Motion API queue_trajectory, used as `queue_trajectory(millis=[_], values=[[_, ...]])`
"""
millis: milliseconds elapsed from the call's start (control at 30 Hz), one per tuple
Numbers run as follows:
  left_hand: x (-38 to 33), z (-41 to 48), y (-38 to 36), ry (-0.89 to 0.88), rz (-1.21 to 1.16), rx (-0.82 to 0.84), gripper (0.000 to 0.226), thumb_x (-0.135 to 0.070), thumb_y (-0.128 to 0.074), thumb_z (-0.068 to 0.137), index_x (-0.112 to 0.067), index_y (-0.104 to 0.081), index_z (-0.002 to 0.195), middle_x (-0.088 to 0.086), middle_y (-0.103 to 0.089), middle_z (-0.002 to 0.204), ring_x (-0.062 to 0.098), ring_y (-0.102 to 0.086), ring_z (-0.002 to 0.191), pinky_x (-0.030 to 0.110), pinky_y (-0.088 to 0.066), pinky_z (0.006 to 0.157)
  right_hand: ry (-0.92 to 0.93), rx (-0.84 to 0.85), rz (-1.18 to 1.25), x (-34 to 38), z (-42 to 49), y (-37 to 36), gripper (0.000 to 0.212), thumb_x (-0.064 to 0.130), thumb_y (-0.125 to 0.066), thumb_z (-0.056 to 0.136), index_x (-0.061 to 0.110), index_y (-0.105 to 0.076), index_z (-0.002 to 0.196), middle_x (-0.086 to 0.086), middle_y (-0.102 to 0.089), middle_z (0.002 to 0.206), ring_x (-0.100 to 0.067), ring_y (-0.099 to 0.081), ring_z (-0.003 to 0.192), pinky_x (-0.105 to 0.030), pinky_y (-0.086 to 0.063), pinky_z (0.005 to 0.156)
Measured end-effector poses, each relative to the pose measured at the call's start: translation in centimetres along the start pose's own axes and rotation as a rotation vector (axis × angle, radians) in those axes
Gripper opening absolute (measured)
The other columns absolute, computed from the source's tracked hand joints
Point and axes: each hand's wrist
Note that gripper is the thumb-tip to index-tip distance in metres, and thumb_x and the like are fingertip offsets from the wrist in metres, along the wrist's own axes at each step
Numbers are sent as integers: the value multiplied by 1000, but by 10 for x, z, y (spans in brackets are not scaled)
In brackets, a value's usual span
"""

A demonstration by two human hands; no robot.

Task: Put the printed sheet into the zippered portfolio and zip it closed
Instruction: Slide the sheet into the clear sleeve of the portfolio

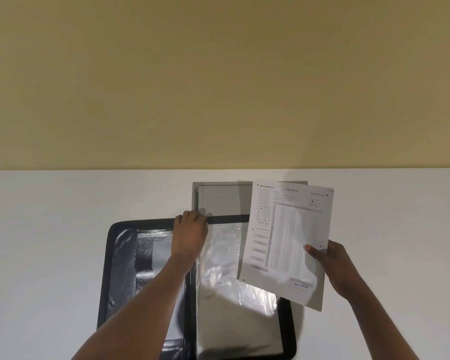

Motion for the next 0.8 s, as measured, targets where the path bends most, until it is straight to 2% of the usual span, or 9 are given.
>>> queue_trajectory(millis=[100, 233, 433, 567, 700, 800], values=[[-2, -8, -6, -71, -22, 18, 18, -26, -64, 98, -21, -77, 111, -3, -70, 114, 23, -59, 108, 39, -45, 94, -1, -3, 6, 4, 2, 1, 25, 16, -65, 98, 9, -69, 121, -5, -78, 110, -23, -77, 95, -29, -63, 73], [-2, -14, -9, -38, -46, 19, 15, -21, -70, 94, -22, -78, 106, -5, -70, 112, 22, -59, 106, 37, -45, 92, -4, -4, 3, 8, 3, 1, 27, 15, -64, 98, 5, -68, 122, -10, -77, 113, -29, -75, 99, -40, -63, 84], [0, -13, -7, -27, -41, -7, 9, -17, -74, 91, -17, -79, 99, -3, -71, 109, 22, -59, 102, 36, -47, 88, 21, 1, 14, 13, -1, 4, 27, 16, -65, 97, 7, -67, 123, -7, -77, 113, -28, -75, 100, -35, -63, 80], [0, -11, -5, -67, -81, 12, 7, -17, -71, 92, -16, -75, 98, -2, -70, 109, 21, -60, 104, 36, -46, 91, 35, 2, 22, 15, -3, 5, 26, 16, -65, 97, 7, -68, 122, -6, -78, 112, -27, -76, 99, -32, -63, 77], [-8, -6, -2, -137, -200, 158, 11, -23, -69, 90, -18, -63, 99, -4, -68, 96, 21, -61, 97, 37, -46, 92, 49, -14, 14, 20, -3, 7, 25, 16, -65, 97, 6, -70, 120, -7, -78, 110, -27, -76, 97, -32, -63, 76], [-17, -2, 0, -163, -303, 214, 17, -24, -69, 94, -19, -70, 110, -5, -69, 107, 16, -63, 102, 35, -52, 89, 63, -33, 9, 26, -4, 8, 24, 16, -66, 97, 6, -71, 117, -7, -79, 108, -26, -76, 95, -28, -62, 72]])
Point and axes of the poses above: each hand's wrist, its own z-axis towards the middle knuckle, its own y-axis out of the back of the hand, x = y × z
